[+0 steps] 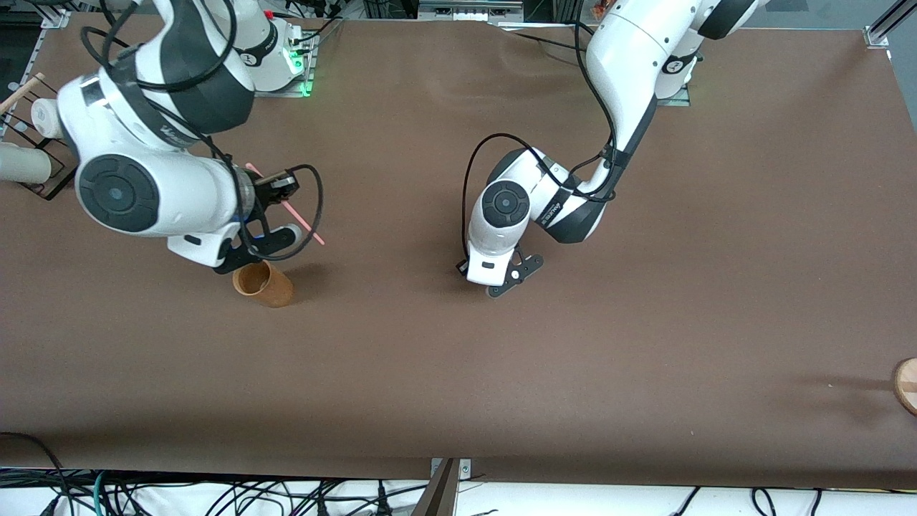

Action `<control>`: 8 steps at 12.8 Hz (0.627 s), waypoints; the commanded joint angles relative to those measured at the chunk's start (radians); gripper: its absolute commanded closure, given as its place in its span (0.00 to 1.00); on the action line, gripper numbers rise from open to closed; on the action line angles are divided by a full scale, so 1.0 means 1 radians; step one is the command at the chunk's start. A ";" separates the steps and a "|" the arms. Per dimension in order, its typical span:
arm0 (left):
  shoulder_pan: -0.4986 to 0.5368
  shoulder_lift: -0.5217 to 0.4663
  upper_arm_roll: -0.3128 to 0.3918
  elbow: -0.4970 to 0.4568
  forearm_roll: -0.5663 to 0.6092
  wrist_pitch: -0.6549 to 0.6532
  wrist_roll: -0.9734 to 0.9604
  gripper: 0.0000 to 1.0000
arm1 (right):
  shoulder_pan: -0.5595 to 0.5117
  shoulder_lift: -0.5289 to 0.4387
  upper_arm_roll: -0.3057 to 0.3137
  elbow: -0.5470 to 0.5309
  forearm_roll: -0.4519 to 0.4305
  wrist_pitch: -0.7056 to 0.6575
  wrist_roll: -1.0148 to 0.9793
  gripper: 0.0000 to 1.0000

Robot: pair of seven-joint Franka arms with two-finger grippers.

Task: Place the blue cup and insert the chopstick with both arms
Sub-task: 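Carry the blue cup toward the table middle with the left gripper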

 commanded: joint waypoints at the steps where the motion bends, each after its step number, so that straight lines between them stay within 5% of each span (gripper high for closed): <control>1: 0.009 0.015 -0.005 0.046 0.019 0.003 -0.023 0.16 | 0.056 0.028 0.005 0.037 0.008 -0.003 0.111 1.00; 2: 0.012 -0.006 -0.005 0.058 0.017 -0.011 -0.017 0.00 | 0.070 0.036 0.008 0.037 0.010 -0.003 0.153 1.00; 8: 0.175 -0.260 -0.002 0.112 -0.118 -0.462 0.366 0.00 | 0.155 0.047 0.005 0.037 0.129 0.057 0.348 1.00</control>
